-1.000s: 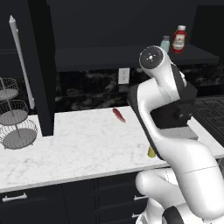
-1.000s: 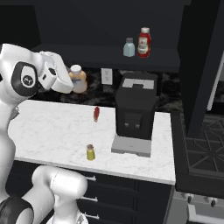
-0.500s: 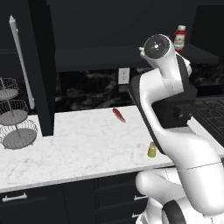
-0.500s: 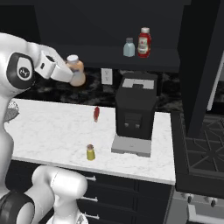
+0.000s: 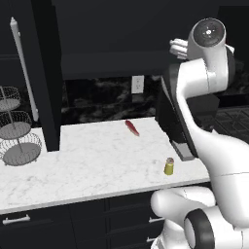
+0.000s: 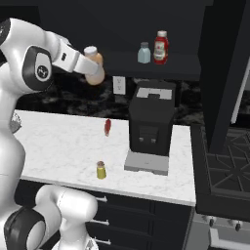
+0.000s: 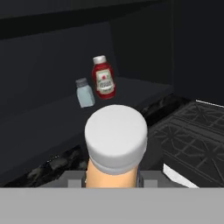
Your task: Put the shaker and condiment bottle from the counter next to their counterparts in the cabinet.
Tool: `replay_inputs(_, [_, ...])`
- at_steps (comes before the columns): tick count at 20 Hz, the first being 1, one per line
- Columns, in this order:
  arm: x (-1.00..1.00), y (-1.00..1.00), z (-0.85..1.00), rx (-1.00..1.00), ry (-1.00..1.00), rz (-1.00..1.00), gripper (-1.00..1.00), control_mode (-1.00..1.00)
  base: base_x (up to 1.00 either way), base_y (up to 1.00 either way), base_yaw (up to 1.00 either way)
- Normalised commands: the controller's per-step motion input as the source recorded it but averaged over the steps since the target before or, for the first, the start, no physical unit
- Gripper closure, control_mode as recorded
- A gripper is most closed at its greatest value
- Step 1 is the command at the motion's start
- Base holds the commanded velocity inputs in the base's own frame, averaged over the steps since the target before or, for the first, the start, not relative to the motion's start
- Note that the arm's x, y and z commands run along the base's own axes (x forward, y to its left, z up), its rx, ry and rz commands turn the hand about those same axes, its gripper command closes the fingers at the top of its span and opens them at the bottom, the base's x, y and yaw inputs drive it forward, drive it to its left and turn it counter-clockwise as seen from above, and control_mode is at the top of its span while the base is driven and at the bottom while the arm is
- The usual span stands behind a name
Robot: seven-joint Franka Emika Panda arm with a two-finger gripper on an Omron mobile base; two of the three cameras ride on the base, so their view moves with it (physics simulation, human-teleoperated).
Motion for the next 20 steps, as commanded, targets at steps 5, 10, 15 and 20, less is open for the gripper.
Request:
replay_inputs(5, [0.04,-0.38,0.01,-0.12,0.03,0.02,1.0,-1.0,0.0,0.0,0.0])
replay_inputs(10, [0.09,-0.52,0.06,-0.07,0.03,0.02,1.0,-1.0,0.0,0.0,0.0])
replay_inputs(15, [0.05,-0.2,-0.03,-0.08,0.03,0.03,1.0,-1.0,0.0,0.0,0.0])
replay_inputs(20, [0.16,-0.17,0.11,-0.04,0.01,0.02,1.0,-1.0,0.0,0.0,0.0])
